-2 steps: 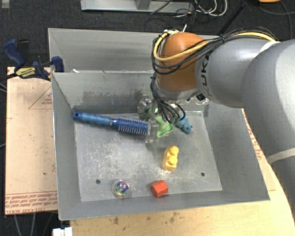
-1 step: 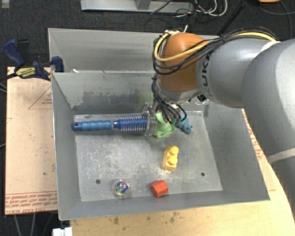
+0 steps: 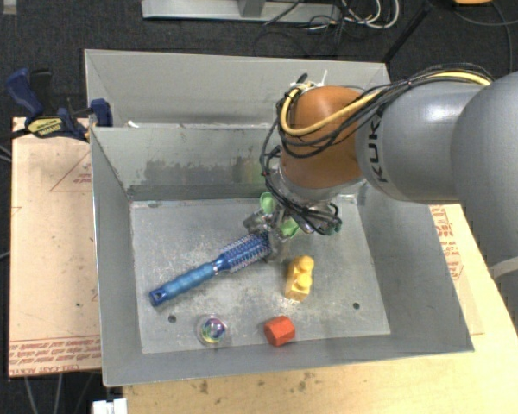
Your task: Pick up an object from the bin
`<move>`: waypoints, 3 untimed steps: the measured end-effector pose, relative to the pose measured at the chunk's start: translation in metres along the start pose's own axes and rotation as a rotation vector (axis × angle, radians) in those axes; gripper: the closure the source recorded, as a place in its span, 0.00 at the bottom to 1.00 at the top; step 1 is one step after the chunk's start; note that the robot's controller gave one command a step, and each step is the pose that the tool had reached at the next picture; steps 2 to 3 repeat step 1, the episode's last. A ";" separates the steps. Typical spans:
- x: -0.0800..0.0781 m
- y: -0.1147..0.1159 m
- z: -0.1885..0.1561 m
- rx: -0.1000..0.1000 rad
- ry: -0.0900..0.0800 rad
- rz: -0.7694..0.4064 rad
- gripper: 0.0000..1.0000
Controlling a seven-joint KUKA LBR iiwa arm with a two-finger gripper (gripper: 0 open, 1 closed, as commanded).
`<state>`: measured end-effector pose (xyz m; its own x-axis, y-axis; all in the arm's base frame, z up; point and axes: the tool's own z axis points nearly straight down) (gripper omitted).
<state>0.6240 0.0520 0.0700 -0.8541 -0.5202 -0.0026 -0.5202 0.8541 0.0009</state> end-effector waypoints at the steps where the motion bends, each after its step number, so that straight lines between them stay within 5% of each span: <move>1: 0.024 0.040 -0.137 0.003 -0.006 -0.013 1.00; 3: 0.024 0.040 -0.137 0.003 -0.006 -0.013 1.00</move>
Offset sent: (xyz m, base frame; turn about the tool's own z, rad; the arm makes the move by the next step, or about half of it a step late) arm -0.0430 0.0200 0.1323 -0.0113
